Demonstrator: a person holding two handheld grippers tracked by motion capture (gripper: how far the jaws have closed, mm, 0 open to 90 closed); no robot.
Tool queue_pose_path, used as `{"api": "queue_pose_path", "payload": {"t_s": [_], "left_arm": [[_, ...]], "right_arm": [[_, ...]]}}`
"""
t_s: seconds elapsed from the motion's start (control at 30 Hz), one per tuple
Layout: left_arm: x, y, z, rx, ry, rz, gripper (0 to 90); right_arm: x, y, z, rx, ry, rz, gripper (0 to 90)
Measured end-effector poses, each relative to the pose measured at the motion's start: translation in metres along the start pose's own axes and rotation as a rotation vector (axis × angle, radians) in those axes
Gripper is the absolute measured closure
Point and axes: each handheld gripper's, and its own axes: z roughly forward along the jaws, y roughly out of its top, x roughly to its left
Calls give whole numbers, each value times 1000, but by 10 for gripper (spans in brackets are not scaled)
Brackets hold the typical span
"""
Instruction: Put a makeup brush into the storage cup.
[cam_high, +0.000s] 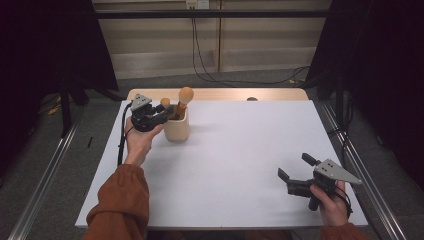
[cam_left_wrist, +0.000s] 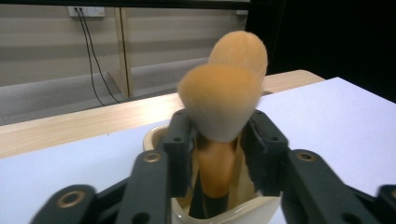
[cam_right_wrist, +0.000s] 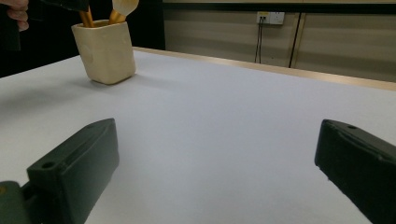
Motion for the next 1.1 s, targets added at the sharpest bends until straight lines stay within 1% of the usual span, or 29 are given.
{"api": "queue_pose_path", "payload": {"t_s": [0.03,0.07,0.13,0.17,0.2,0.23,0.27,0.33,0.4,0.43,0.53,0.57,0.6,0.63,0.67,0.77,0.87,0.93,0.97,1.0,1.1], "left_arm": [[0,0,0,4,13,-3,536],[1,0,0,5,16,-1,497],[1,-1,0,4,6,1,477],[1,-1,0,4,11,8,446],[0,-1,0,2,24,9,422],[0,-1,0,1,29,13,376],[0,-1,0,5,38,25,354],[0,-1,-1,3,44,27,313],[1,-3,-2,-3,44,17,257],[1,-4,-2,-3,42,25,240],[2,-6,-4,-13,59,19,148],[3,-5,-5,-18,57,9,129],[3,-5,-5,-22,67,1,107],[4,-5,-6,-21,68,3,77],[5,-4,-6,-28,69,-13,58],[8,-4,-7,-30,60,-29,35],[12,-4,-8,-36,59,-22,25],[13,-5,-9,-30,63,-19,23],[13,-4,-9,-31,69,-23,23],[13,-4,-10,-31,66,-22,23],[12,-3,-14,-36,61,-8,23]], "right_arm": [[0,0,0,1,1,-2,0],[0,0,0,-1,0,0,0],[0,0,0,-1,0,0,0],[0,0,0,-2,-1,2,0],[0,0,0,-2,-1,2,0],[0,0,0,0,0,-4,0],[0,0,0,-1,-1,0,0],[0,0,0,0,-1,1,0],[0,0,0,0,0,-2,0],[0,0,0,-2,0,0,0],[0,0,0,-2,-2,1,0],[0,0,0,-1,-2,3,0],[-1,-1,0,0,-1,-3,0],[-1,-1,0,0,-3,0,0],[-1,-1,0,1,-3,0,0],[-2,-1,1,2,-3,-1,0],[-4,-1,1,3,-6,8,0],[-5,-2,1,0,-4,14,0],[-5,-2,1,0,-4,14,0],[-5,-2,1,2,-3,12,0],[-5,-2,0,1,-5,17,0]]}}
